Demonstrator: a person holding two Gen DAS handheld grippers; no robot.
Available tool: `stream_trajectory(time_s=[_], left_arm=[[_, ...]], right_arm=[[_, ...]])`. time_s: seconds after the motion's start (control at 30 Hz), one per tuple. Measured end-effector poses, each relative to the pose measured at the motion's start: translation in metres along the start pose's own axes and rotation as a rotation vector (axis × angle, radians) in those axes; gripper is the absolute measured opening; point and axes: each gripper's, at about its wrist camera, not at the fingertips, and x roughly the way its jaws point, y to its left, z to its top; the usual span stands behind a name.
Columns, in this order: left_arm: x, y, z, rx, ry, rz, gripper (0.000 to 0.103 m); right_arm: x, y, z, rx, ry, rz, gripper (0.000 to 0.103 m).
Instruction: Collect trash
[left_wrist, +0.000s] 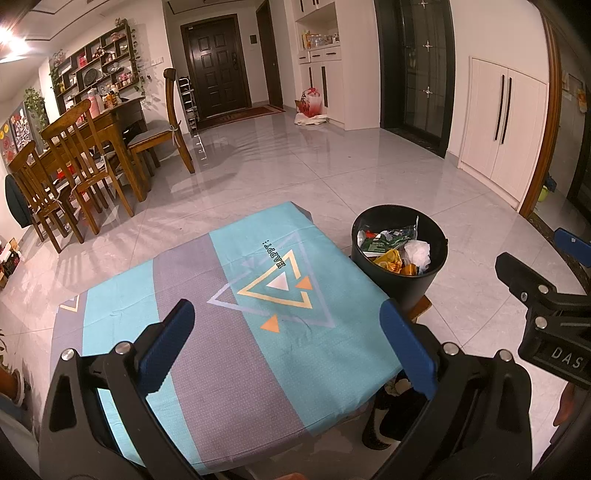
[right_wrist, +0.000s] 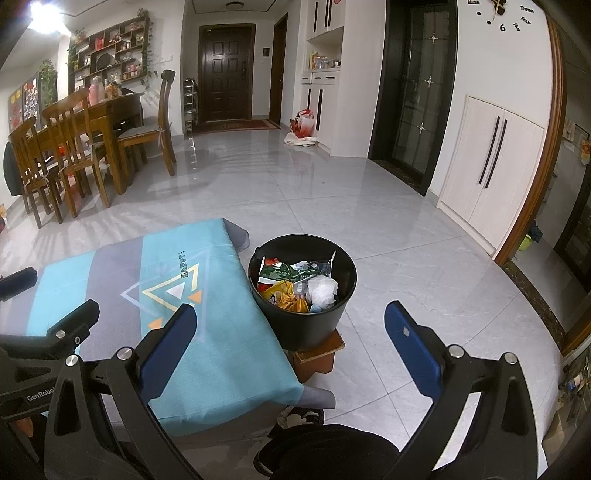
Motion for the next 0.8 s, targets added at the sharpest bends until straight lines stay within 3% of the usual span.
stream_trajectory(time_s=[0.8], left_arm=[[-0.0003,0.0003,0.0003,-0.003,-0.003,0.006,0.100]], right_arm=[[0.0022,-0.0008,-0.0002,0.001,-0.002,0.002,0.100]])
